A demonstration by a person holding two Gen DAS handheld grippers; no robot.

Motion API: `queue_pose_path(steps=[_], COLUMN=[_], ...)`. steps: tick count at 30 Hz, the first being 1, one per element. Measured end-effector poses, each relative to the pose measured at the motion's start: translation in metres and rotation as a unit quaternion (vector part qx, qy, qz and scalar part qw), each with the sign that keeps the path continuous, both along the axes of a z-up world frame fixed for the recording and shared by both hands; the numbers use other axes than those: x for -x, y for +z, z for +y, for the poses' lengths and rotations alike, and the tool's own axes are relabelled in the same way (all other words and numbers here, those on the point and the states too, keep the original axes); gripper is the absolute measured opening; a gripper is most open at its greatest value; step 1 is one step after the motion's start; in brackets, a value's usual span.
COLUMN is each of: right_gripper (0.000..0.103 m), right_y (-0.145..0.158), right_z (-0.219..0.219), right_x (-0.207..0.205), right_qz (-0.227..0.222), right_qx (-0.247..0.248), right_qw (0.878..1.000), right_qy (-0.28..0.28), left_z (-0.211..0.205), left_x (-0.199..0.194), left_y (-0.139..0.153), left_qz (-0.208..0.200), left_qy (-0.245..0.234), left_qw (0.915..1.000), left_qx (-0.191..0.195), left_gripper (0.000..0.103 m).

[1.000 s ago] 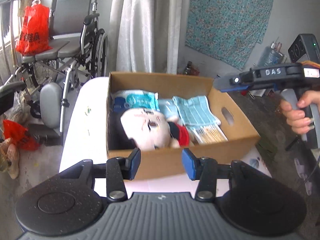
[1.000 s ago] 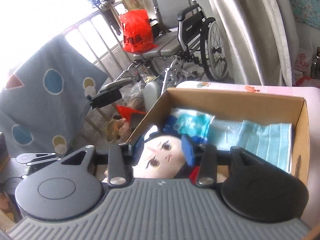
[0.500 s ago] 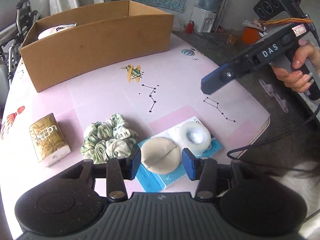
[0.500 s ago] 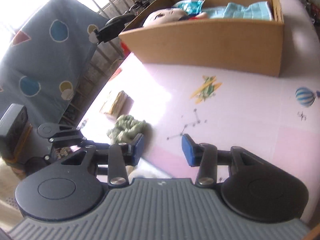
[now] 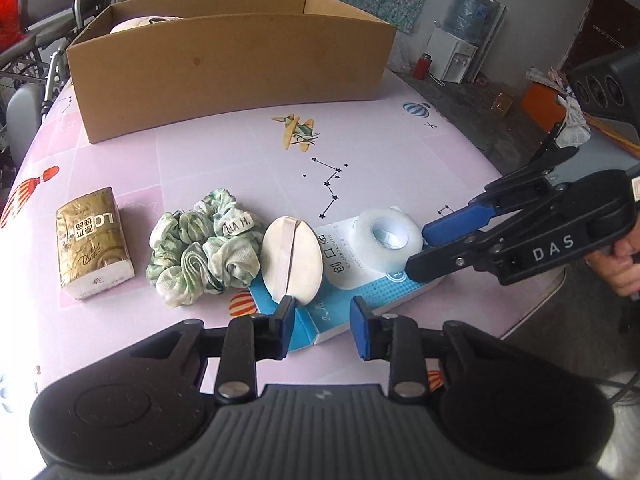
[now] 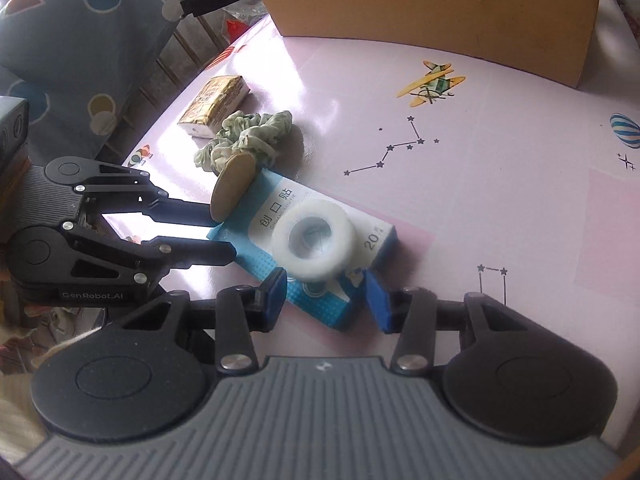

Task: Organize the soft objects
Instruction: 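Move the right tool to the blue bandage box on the table, then grasp the blue bandage box with the right tool and lift it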

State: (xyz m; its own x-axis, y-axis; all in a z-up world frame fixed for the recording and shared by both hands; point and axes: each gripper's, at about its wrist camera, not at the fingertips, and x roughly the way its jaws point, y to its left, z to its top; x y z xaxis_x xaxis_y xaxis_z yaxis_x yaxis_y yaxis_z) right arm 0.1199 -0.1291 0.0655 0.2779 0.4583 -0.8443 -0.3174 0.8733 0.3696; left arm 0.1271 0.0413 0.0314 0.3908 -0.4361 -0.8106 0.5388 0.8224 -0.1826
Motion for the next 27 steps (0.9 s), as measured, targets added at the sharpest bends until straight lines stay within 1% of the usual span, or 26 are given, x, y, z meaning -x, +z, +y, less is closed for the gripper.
queue_pose_path(steps=[2, 4, 7, 8, 9, 10, 11, 12, 13, 14, 16, 19, 21, 22, 24, 25, 27], right_gripper=[0.043, 0.043, 0.043, 0.043, 0.043, 0.043, 0.043, 0.044, 0.044, 0.046, 0.048, 0.048, 0.048, 0.048, 0.045, 0.043, 0.041], right_y=[-0.001, -0.003, -0.01, -0.015, -0.019, -0.025, -0.029, -0.03, -0.03, -0.029, -0.029, -0.029, -0.028, -0.028, -0.027, -0.027, -0.028], right_z=[-0.005, -0.01, -0.02, -0.026, -0.03, -0.035, -0.039, -0.042, -0.046, -0.047, -0.047, -0.039, -0.034, -0.033, -0.03, -0.029, -0.03], right_x=[-0.011, -0.021, -0.041, -0.048, -0.053, -0.059, -0.062, -0.062, -0.059, -0.055, -0.047, -0.032, -0.025, -0.024, -0.023, -0.022, -0.023], right_qz=[-0.013, -0.016, -0.028, -0.029, -0.025, -0.011, 0.008, 0.019, 0.026, 0.031, 0.039, 0.038, 0.018, 0.011, 0.006, 0.004, 0.003], right_qx=[-0.003, -0.013, -0.026, -0.031, -0.036, -0.042, -0.053, -0.068, -0.087, -0.095, -0.099, -0.093, -0.083, -0.08, -0.071, -0.066, -0.062], right_qw=[1.0, 0.998, 0.993, 0.988, 0.984, 0.98, 0.978, 0.977, 0.976, 0.977, 0.98, 0.985, 0.988, 0.989, 0.99, 0.99, 0.991], right_qy=[-0.027, -0.051, -0.116, -0.149, -0.172, -0.192, -0.2, -0.202, -0.198, -0.19, -0.171, -0.142, -0.128, -0.125, -0.124, -0.122, -0.119], left_z=[0.002, 0.003, 0.001, 0.002, 0.004, 0.005, 0.008, 0.01, 0.014, 0.016, 0.016, 0.01, 0.006, 0.003, 0.001, 0.001, 0.0], left_x=[-0.008, -0.016, -0.025, -0.026, -0.026, -0.025, -0.023, -0.02, -0.018, -0.015, -0.012, -0.015, -0.021, -0.025, -0.03, -0.033, -0.038], left_y=[0.001, 0.002, -0.001, -0.001, 0.0, -0.001, 0.0, 0.001, 0.0, 0.001, -0.003, -0.009, -0.012, -0.014, -0.014, -0.014, -0.014], left_qz=[0.007, 0.007, 0.017, 0.024, 0.03, 0.038, 0.043, 0.048, 0.057, 0.063, 0.073, 0.086, 0.089, 0.088, 0.072, 0.062, 0.062], left_qy=[0.019, 0.037, 0.066, 0.075, 0.082, 0.086, 0.09, 0.095, 0.097, 0.095, 0.081, 0.074, 0.075, 0.081, 0.098, 0.108, 0.122], left_qw=[0.9997, 0.9991, 0.9974, 0.9965, 0.9955, 0.9946, 0.9938, 0.993, 0.9922, 0.9918, 0.9903, 0.985, 0.9811, 0.9803, 0.9823, 0.9829, 0.9827], left_qx=[0.015, 0.019, 0.024, 0.03, 0.037, 0.045, 0.048, 0.051, 0.053, 0.058, 0.086, 0.13, 0.154, 0.158, 0.142, 0.136, 0.124], left_gripper=[0.029, 0.029, 0.03, 0.03, 0.035, 0.042, 0.045, 0.046, 0.044, 0.042, 0.038, 0.038, 0.038, 0.039, 0.038, 0.04, 0.042])
